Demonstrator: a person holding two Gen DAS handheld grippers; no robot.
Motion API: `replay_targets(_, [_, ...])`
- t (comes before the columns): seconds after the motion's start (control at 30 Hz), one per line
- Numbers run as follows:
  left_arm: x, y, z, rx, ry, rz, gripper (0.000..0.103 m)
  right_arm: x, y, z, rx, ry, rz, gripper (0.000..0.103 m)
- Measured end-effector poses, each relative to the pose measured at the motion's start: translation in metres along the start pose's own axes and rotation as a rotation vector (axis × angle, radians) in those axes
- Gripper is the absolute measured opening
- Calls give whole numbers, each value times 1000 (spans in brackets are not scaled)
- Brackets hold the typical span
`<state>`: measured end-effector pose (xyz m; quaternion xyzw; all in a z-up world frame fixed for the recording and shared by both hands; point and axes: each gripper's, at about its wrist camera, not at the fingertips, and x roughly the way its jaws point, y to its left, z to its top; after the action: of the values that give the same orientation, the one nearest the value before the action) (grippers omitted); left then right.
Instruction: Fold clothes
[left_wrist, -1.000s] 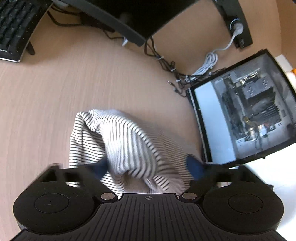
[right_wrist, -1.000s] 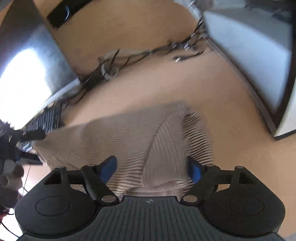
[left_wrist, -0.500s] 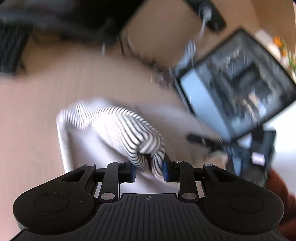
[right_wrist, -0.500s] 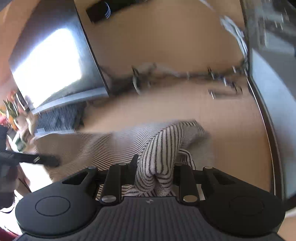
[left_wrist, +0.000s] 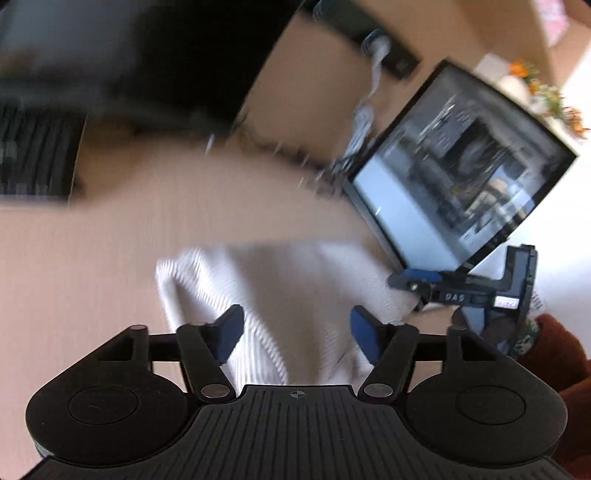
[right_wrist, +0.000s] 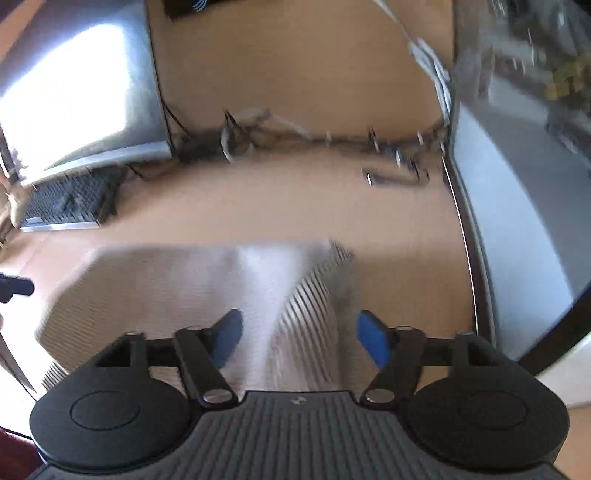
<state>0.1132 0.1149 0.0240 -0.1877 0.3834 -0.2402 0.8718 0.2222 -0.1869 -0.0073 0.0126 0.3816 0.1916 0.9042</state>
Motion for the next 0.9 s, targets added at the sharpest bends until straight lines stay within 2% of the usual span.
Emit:
replay_targets(0.07, [2, -9, 9, 13, -22, -44, 80, -1, 4, 9, 23, -36, 48, 81])
replay_targets(0.13, [19, -9, 13, -9, 12, -87, 81, 4, 8, 11, 30, -39, 100, 85])
replay_targets(0.23, [50, 8, 5, -101, 125, -117, 81, 28, 11, 6, 26, 20, 133, 88])
replay_targets(0.3, [71, 23, -3, -174, 210, -127, 81, 45, 6, -4, 34, 69, 123, 89])
replay_targets(0.4, [92, 40, -17, -285, 289, -104, 78, 47, 2, -13, 36, 71, 124, 89])
replay_targets(0.5, [100, 39, -16, -293, 278, -109, 79, 46, 0, -14, 59, 66, 133, 90])
replay_targets(0.57, [104, 36, -13, -259, 273, -100, 79, 49, 0, -16, 58, 64, 134, 96])
replay_targets(0.6, [106, 35, -11, -238, 268, -96, 79, 50, 2, -17, 58, 62, 135, 103])
replay_targets(0.73, [115, 39, 1, -195, 246, -89, 78, 60, 10, -12, 11, 45, 65, 103])
replay_targets(0.9, [141, 51, 34, -145, 197, -37, 77, 71, 0, 2, 60, 32, 38, 103])
